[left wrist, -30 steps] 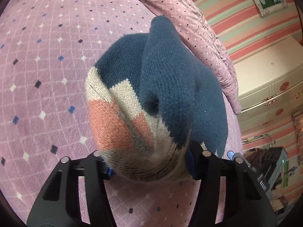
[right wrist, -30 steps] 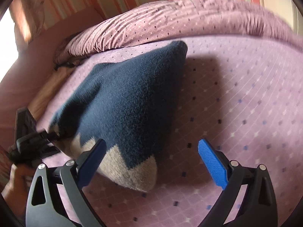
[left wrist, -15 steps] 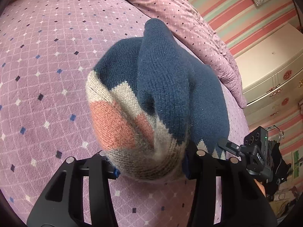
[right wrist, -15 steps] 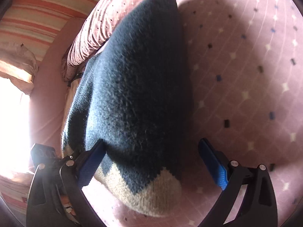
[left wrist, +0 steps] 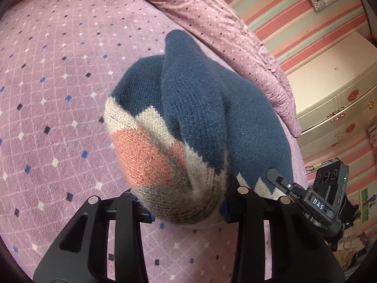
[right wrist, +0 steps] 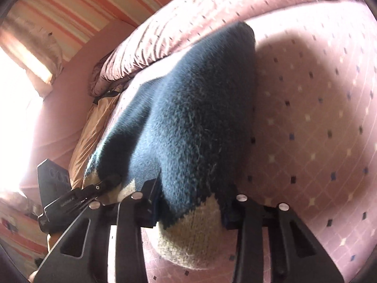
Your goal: Fold small clothes
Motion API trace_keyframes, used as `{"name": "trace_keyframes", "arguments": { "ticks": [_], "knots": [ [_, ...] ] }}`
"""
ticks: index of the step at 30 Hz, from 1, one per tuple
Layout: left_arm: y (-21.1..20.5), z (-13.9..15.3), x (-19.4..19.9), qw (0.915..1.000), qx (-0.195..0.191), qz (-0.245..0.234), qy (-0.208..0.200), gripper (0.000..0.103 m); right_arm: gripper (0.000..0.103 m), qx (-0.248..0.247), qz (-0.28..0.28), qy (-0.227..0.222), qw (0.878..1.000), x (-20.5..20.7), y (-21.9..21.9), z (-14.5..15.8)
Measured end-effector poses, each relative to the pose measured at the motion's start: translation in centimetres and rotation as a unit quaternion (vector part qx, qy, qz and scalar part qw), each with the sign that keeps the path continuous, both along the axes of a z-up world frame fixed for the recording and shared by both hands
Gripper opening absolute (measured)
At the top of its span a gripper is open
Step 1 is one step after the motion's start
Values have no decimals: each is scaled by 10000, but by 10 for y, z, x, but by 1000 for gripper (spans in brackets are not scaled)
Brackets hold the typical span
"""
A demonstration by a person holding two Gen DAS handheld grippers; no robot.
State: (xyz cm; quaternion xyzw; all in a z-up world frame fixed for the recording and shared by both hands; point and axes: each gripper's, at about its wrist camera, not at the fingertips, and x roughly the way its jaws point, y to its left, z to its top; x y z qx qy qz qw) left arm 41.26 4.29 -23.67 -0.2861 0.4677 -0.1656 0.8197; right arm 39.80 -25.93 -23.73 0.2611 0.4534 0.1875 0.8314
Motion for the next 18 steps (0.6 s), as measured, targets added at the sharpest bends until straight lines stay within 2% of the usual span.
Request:
{"name": "trace_keyframes", "arguments": {
  "ticks": [3, 9, 13, 18],
  "knots": [
    [-7, 11, 1, 9999, -25, -110, -107, 36, 35, -109, -14, -259, 9996, -2, -3, 23],
    [-34, 30, 0, 9990, -160, -299, -298, 36, 34, -371, -34, -700, 9969, -21, -40, 61],
    [-72, 48, -6, 9970, -324, -541, -444, 36, 34, -503, -168, -929, 9943, -36, -73, 89],
    [-130, 66, -17, 9935, -479, -897, -520, 36, 34, -660, -457, -1094, 9907, -69, -139, 118]
  ]
}}
